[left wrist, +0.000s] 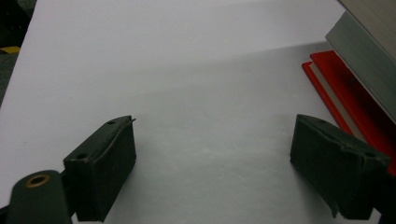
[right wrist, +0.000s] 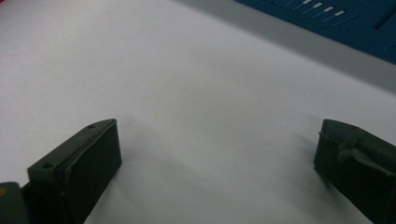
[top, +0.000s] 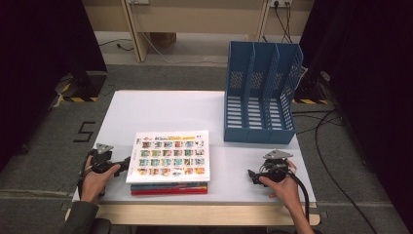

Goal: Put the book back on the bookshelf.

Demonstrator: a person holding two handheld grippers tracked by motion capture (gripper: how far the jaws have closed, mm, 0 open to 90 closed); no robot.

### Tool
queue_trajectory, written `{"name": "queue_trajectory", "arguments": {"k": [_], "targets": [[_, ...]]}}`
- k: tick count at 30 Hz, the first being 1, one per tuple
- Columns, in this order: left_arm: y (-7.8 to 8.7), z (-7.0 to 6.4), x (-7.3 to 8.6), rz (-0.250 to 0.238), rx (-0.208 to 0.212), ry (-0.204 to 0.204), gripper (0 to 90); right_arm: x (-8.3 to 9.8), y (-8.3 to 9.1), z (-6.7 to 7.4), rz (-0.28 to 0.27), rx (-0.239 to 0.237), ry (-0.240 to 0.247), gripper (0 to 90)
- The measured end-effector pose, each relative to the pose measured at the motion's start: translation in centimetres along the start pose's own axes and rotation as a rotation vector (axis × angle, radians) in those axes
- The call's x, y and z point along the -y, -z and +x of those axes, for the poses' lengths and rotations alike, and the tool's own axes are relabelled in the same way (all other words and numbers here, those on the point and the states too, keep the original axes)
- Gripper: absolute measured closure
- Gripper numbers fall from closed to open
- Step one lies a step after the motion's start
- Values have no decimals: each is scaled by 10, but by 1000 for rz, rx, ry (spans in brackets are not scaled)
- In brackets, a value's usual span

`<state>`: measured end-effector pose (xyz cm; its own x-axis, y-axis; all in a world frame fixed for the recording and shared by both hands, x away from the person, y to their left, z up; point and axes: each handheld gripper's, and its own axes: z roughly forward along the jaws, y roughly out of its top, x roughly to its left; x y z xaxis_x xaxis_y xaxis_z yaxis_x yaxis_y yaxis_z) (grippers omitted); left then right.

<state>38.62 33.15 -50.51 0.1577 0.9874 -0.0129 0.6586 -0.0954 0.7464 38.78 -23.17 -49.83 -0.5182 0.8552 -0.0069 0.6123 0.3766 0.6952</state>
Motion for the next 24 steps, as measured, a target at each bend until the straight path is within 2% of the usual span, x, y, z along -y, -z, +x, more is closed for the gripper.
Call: {"name": "queue_trajectory", "arguments": {"k": [5, 6, 8, 9, 10, 11, 13, 15, 18, 19, 20, 21, 24], "targets": [[0, 0, 0, 1, 1, 0, 133, 0, 2, 0, 0, -2, -15, 43], [0, 0, 0, 1, 1, -1, 133, 0, 2, 0, -7, 1, -7, 82], [1, 1, 0, 0, 5, 3, 136, -1, 5, 0, -32, -7, -3, 274], [1, 1, -1, 2, 6, 3, 142, -2, 6, 0, -44, -18, -1, 258], [2, 1, -1, 5, 10, 1, 147, -3, 7, 1, -50, -23, -8, 182], [3, 0, -1, 7, 20, -2, 149, -4, 8, 2, -59, -21, -15, 154], [5, -1, -1, 7, 32, -11, 149, -5, 12, 4, -84, -50, -15, 193], [8, -2, -1, 1, 42, -9, 150, -8, 16, 7, -117, -84, -40, 150], [14, -4, -2, -7, 68, -12, 150, -11, 21, 12, -160, -123, -51, 155], [14, -4, -2, -7, 68, -12, 150, -11, 21, 12, -160, -123, -51, 155], [17, -6, -3, -8, 77, -28, 155, -13, 22, 15, -175, -172, -67, 155], [18, -7, -3, -13, 77, -27, 161, -13, 23, 17, -183, -187, -69, 155], [22, -7, -5, -24, 83, -24, 150, -17, 26, 23, -189, -205, -50, 155]]}}
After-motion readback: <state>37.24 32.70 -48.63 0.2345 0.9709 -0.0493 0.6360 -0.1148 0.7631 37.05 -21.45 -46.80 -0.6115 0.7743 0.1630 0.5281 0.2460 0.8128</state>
